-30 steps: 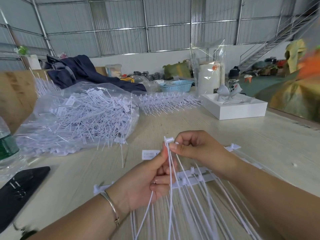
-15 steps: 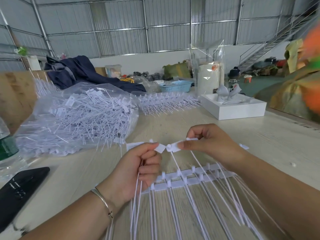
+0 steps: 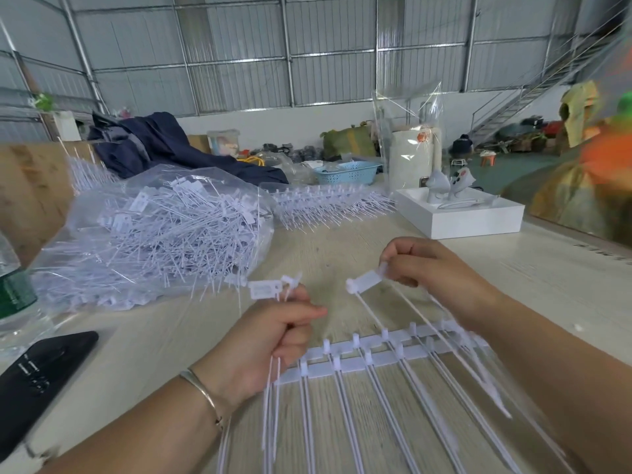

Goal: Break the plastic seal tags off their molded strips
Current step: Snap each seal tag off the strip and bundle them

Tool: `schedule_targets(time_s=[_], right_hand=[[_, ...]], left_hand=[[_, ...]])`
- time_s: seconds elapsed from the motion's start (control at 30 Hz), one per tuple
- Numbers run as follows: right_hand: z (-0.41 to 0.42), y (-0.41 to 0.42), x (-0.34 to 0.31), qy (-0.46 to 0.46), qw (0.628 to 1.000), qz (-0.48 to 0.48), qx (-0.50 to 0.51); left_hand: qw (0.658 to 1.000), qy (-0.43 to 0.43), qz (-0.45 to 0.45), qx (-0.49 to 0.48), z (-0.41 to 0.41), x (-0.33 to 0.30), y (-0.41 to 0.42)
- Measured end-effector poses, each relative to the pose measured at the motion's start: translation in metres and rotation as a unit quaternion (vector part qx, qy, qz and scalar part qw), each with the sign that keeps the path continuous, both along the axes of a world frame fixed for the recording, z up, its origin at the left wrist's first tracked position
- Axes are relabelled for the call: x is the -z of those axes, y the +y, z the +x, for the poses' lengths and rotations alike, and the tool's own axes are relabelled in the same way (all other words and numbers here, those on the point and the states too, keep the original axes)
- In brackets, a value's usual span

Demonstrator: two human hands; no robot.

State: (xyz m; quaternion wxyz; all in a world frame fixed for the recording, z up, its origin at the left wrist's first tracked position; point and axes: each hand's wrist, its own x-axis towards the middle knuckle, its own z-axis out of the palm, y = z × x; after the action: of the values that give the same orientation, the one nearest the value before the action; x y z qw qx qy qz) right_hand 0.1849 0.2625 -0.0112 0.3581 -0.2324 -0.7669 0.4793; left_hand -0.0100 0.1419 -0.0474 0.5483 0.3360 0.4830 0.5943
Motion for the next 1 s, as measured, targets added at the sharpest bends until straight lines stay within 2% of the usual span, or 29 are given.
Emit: schedule_targets(time_s=[0.1, 0.13, 0.3, 0.43, 0.57, 0.77, 0.9, 1.0], right_hand=[[-0.008, -0.004, 0.006, 0.002, 0.999, 0.03, 0.02], [-0.01, -0.006, 0.006, 0.006, 0.999, 0.04, 0.024], [-0.015, -0.013, 0.009, -0.02, 0.991, 0.132, 0.027], [-0.016, -0.017, 0.007, -0.031, 0.972, 0.229, 0.033], [-0.018, -0.017, 0.011, -0.097, 0.942, 0.318, 0.053], [-0.016, -0.015, 0.007, -0.154, 0.938, 0.297, 0.086], [-0.015, -0.014, -0.017, -0.174, 0.95, 0.253, 0.057], [-0.018, -0.013, -0.039, -0.227, 0.94, 0.247, 0.052]], left_hand=[[0.993, 0.092, -0.045, 0.065, 0.012, -0.002, -0.003], [0.992, 0.09, -0.053, 0.075, 0.012, -0.001, -0.004], [0.997, -0.032, -0.03, 0.06, 0.007, -0.006, -0.004], [0.998, 0.016, 0.027, 0.056, 0.006, -0.005, -0.003], [0.998, 0.047, 0.043, 0.007, 0.006, -0.002, -0.002], [0.997, 0.062, 0.036, -0.011, 0.003, 0.0, 0.001], [0.996, 0.092, 0.02, 0.007, 0.002, -0.01, 0.003], [0.997, 0.079, -0.01, 0.005, 0.002, -0.018, 0.006]])
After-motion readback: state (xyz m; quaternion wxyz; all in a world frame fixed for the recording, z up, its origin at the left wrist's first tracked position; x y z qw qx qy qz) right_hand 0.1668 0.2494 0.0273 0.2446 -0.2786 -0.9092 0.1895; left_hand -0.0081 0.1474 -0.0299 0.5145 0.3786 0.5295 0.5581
